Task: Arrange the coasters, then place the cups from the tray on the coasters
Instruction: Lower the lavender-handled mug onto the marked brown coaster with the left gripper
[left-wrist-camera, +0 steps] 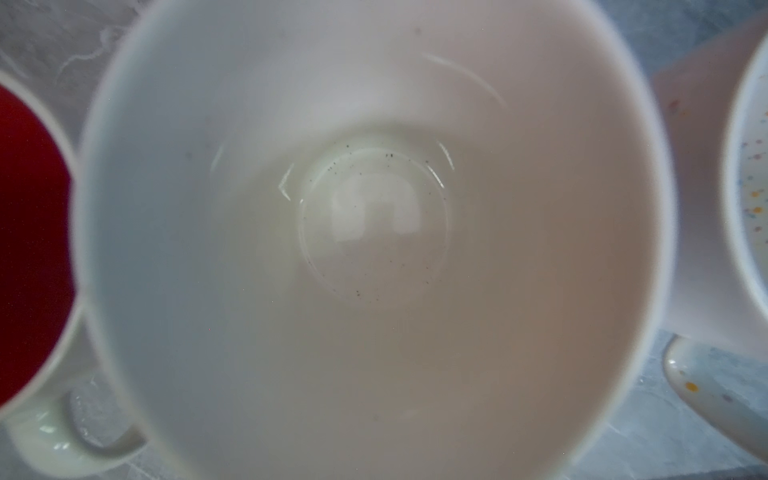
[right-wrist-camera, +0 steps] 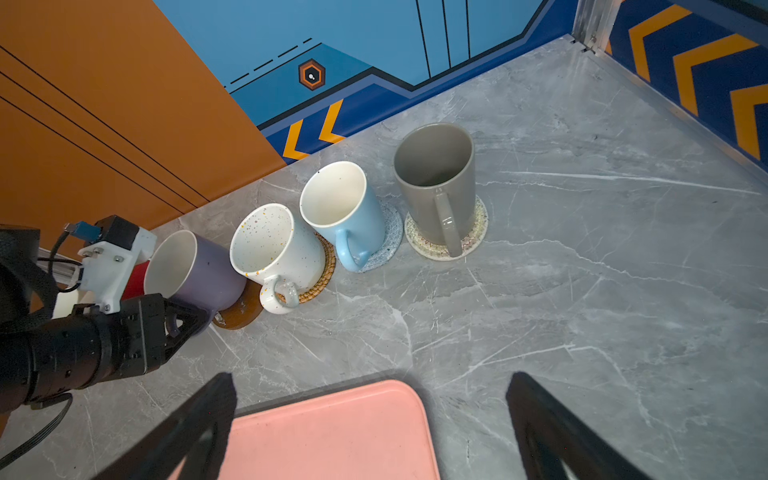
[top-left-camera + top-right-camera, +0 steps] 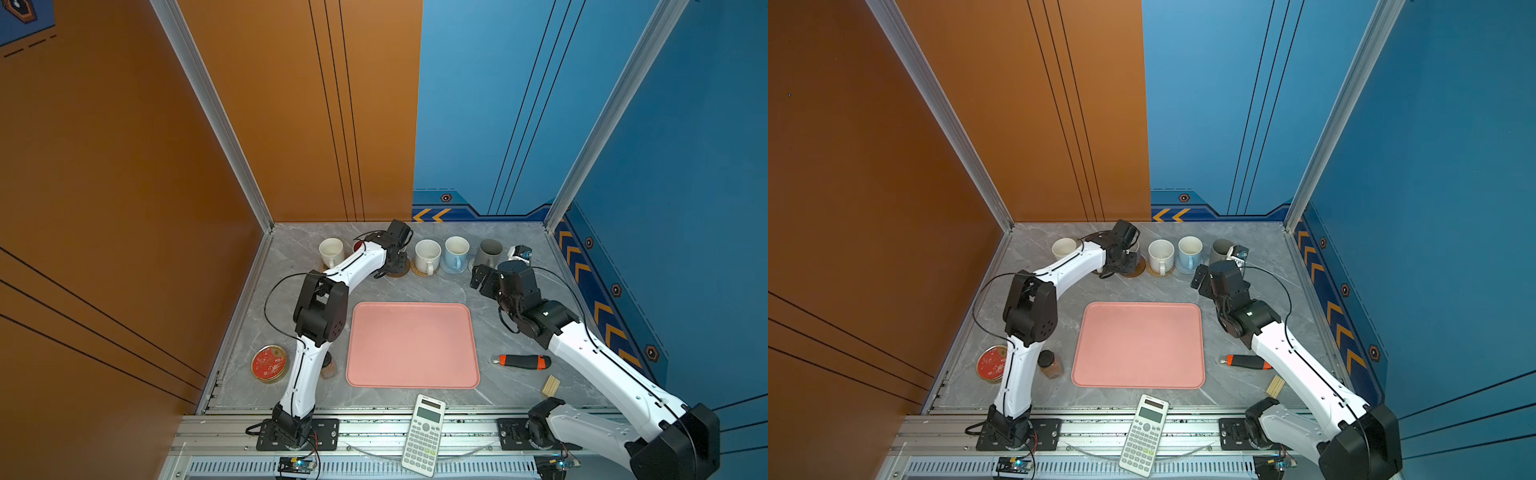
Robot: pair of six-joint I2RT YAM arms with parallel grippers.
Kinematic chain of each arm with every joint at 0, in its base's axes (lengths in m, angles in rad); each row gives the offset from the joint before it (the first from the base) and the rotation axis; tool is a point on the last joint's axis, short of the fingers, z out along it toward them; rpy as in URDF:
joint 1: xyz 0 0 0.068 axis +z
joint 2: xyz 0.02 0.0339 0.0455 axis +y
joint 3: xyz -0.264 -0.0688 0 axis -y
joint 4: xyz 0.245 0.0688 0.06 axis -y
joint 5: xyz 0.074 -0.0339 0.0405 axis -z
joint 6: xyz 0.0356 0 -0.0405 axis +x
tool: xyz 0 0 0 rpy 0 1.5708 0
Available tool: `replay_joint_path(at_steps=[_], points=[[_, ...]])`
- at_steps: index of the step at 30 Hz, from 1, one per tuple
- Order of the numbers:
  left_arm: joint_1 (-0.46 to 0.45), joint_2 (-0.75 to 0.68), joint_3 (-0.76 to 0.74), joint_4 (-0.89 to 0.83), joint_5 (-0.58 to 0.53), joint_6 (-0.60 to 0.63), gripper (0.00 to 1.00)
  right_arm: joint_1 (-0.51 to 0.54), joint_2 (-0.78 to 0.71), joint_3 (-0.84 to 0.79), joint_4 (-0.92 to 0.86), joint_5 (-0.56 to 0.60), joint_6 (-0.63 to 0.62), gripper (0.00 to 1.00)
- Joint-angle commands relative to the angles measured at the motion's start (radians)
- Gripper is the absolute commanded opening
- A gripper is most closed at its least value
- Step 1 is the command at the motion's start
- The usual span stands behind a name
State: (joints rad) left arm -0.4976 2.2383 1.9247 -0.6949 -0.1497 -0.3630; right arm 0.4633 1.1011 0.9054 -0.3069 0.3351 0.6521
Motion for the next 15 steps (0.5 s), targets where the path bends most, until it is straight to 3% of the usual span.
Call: replay_joint_path(at_steps=[1,15], points=[[0.005,0.002,0.046,0.01,0.012,-0.006,0.0,-0.006,-0.015,-0.012,-0.024,-0.013,0.003,1.0],[0.002,0.014,0.046,-0.019,-0.003,0.006,0.0,-0.008,-0.009,-0.01,-0.024,-0.023,0.006,1.0]])
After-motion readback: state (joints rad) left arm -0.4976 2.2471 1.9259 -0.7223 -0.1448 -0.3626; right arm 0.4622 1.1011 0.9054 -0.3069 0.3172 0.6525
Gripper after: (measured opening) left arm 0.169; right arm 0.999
